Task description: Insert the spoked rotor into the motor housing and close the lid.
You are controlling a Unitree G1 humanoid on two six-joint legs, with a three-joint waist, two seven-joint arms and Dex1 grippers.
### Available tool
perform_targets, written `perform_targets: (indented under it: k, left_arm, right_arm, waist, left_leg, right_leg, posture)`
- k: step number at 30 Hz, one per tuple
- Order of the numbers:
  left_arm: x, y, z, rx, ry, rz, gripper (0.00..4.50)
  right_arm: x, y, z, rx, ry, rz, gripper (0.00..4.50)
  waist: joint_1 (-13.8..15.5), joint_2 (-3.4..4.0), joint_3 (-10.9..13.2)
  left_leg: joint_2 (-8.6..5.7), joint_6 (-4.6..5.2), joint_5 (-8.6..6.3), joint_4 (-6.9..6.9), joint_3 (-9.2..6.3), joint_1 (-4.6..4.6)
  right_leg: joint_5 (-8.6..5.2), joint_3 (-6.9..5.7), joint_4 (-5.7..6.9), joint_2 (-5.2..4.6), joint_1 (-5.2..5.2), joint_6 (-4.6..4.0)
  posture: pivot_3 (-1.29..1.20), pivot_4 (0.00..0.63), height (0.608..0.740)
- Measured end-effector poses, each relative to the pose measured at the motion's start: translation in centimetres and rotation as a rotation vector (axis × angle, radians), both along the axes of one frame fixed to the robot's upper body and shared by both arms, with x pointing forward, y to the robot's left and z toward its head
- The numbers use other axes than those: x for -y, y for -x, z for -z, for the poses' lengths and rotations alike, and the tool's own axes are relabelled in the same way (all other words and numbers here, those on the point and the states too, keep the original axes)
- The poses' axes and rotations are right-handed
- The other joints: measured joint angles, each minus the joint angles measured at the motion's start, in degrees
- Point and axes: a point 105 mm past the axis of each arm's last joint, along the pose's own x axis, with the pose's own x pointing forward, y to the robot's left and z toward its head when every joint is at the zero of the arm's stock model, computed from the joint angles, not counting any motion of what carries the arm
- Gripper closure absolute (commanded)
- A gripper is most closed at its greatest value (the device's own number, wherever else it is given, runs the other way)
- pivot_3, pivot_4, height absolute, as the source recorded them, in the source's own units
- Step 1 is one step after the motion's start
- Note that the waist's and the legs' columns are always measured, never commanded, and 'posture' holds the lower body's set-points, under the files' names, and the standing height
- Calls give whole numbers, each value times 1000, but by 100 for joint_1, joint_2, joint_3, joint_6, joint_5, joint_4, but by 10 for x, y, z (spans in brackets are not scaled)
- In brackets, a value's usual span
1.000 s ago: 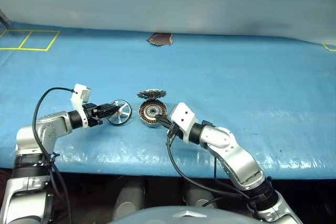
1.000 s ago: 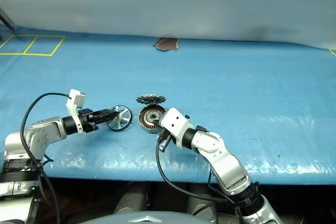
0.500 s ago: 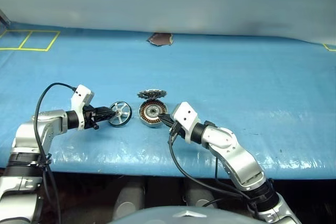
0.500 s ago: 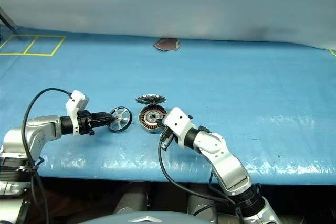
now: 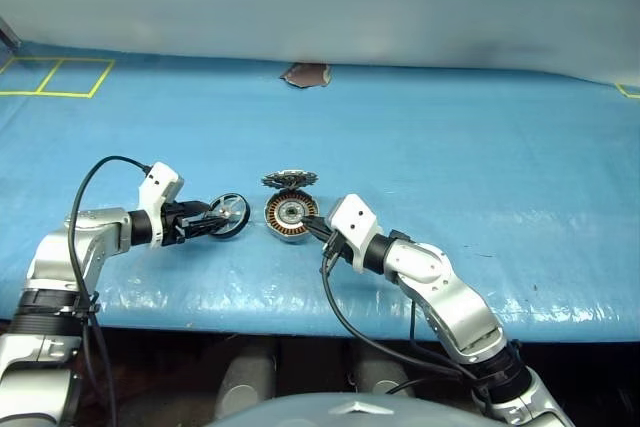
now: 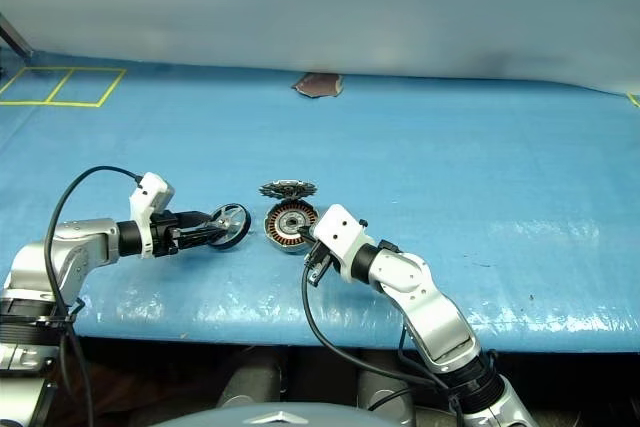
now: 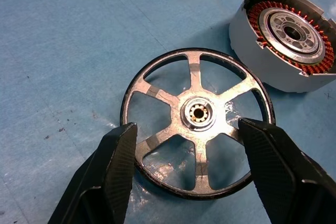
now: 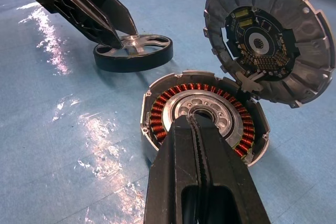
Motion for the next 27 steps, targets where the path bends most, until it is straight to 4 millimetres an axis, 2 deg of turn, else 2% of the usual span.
perform_targets:
  k: [17, 20, 23, 27]
  left_arm:
    - [16, -10, 6, -16, -37, 9, 1167]
    - [16, -10, 7, -15, -44, 12, 1730]
    - [15, -11, 6, -15, -48, 10, 2543]
    - [14, -10, 7, -18, -51, 8, 2543]
  right_arm:
    - [-2, 1, 1, -2, -2, -3, 4500]
    - [-3, 1, 1, -3, -5, -3, 4500]
    - [-3, 0, 1, -3, -5, -1, 4500]
    - [-2, 0, 1, -3, -3, 3, 4500]
  waist:
    - [3, 20, -21]
    - [4, 21, -24]
    - [3, 29, -33]
    - [5, 58, -54]
  left_leg:
    - [0, 1, 1, 2, 2, 8]
    - [0, 1, 1, 3, 2, 8]
    - [-1, 1, 1, 3, 3, 11]
    - [-1, 2, 2, 2, 6, 15]
  right_leg:
    - [1, 0, 2, 0, 9, 2]
    - [1, 0, 2, 0, 9, 2]
    - [1, 1, 1, -1, 12, 2]
    - [0, 0, 3, -4, 15, 2]
  posture:
    - [0, 150, 740]
    - [0, 150, 740]
    - [0, 150, 740]
    - [0, 150, 740]
